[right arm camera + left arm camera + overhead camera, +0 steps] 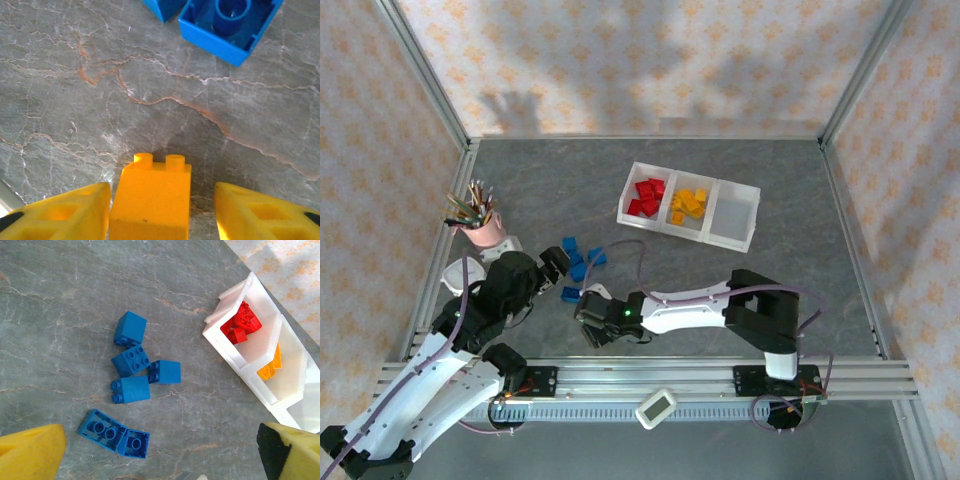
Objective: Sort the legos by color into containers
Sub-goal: Pick up the lego from the bottom-center of the table.
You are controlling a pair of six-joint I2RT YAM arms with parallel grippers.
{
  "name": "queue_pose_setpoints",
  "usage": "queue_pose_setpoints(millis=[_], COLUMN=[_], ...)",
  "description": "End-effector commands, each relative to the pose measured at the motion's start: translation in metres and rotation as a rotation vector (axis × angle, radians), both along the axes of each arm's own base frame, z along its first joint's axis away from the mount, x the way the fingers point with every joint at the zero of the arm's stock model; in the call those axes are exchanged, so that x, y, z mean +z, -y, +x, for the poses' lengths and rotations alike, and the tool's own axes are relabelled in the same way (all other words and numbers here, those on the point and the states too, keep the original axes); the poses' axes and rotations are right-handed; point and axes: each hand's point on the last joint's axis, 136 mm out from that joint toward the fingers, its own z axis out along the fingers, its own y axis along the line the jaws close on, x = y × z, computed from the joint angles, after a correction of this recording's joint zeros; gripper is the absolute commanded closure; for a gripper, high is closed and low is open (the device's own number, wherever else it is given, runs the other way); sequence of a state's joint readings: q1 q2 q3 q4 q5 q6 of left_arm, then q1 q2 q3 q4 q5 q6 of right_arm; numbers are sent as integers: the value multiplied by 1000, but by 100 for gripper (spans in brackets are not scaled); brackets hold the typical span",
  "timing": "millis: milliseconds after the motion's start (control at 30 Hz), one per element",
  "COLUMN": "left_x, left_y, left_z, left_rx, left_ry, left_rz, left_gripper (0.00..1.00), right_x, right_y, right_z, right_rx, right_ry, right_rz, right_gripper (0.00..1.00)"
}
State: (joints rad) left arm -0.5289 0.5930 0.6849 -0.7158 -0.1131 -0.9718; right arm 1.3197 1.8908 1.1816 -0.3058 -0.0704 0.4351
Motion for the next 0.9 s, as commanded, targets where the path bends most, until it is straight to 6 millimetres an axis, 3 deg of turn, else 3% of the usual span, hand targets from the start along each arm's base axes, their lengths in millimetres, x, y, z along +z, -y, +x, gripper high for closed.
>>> queue_pose_setpoints(millis=[0, 200, 433, 633, 867], left_x=[-7, -7, 0, 6, 15], left_y=[-7, -5, 1, 20, 45], left_z=[-4, -2, 1, 12, 32], left_rx=[24, 17, -6, -86, -163], left_ry=[-21, -19, -1, 5, 60], left_rz=[22, 18, -2, -20, -59], left_gripper=[1, 1, 1, 1, 1], right_x=[3, 2, 23, 62, 105], right_y=[-4, -4, 5, 34, 98], right_z=[5, 6, 17, 50, 121], right_rx=[-11, -21, -63, -163, -363], right_ry=[34, 33, 82, 119, 187], right_rz=[-3, -3, 8, 63, 77], right_gripper=[50, 62, 69, 69, 70])
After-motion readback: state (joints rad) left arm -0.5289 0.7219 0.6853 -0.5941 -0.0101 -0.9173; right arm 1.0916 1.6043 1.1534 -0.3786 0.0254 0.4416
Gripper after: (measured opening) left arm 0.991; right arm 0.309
